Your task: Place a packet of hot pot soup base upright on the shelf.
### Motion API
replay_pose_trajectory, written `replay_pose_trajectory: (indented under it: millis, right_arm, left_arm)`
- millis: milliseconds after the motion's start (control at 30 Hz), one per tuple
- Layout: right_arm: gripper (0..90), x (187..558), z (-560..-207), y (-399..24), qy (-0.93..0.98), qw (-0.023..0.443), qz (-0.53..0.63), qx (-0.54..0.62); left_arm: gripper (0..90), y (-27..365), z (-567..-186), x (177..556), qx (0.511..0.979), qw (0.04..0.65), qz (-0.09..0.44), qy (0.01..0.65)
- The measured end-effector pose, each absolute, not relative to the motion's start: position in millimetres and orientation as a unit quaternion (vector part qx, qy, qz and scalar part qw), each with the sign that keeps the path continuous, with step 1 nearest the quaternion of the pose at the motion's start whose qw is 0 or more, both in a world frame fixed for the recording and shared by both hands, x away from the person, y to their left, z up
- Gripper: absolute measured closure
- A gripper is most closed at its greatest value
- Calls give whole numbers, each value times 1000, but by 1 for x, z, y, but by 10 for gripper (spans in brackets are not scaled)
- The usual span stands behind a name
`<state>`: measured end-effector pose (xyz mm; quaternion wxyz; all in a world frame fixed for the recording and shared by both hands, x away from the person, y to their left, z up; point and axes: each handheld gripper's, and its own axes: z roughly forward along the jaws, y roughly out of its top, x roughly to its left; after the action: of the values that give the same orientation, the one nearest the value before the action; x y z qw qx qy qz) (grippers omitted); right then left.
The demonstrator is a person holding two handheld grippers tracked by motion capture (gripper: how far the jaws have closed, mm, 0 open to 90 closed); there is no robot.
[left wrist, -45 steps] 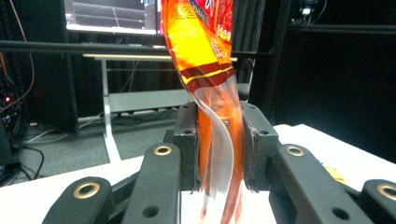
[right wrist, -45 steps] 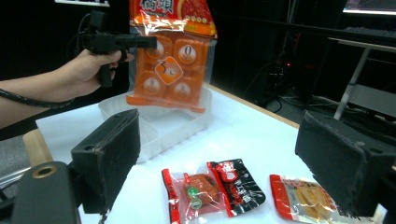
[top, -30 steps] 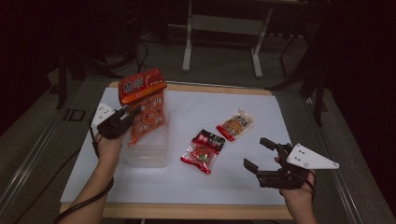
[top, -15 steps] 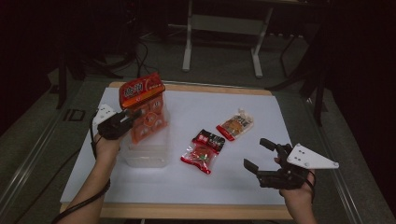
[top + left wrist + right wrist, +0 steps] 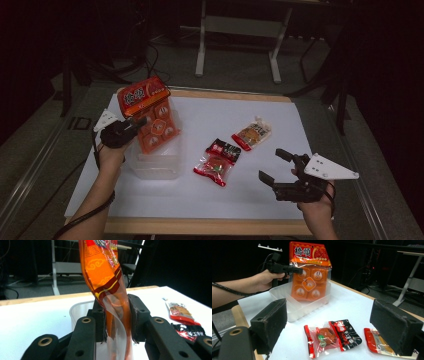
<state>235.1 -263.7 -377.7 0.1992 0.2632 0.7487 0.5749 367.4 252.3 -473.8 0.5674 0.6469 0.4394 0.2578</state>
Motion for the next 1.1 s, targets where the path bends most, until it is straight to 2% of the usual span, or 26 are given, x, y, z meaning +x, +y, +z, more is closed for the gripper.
replay_pose_trajectory:
  millis: [200,333,367,467,567,633,733,833,1100]
  right_arm:
    - [142,236,-378,-264,749,199,574,265]
    - [142,236,-378,-265,749,199,573,265]
    - [142,235,-378,-266,749,199,574,265]
    - [142,235,-378,-266,750,200,572,265]
    - [142,235,-378,-266,750,201,571,265]
    - [142,235,-378,-266,751,200,571,265]
    - [142,235,-378,-267,750,201,572,266]
    - [143,235,-378,-267,750,202,571,267]
    - [181,236,-380,-269,752,204,570,262]
  left_arm:
    - [683,253,-471,368,654,557,259,440]
    - [639,254,-466,364,642,572,271,433]
    - [492,253,-463,363,644,565,280,433]
    - [393,253,-459,362,650,562,275,431]
    - [227,251,-455,359,649,562,280,429]
    - [186,253,-453,357,648,570,266,430]
    - [108,252,-450,351,656,554,297,417]
    - [16,253,-447,346,664,554,282,416]
    - [15,257,-441,324,671,552,289,402]
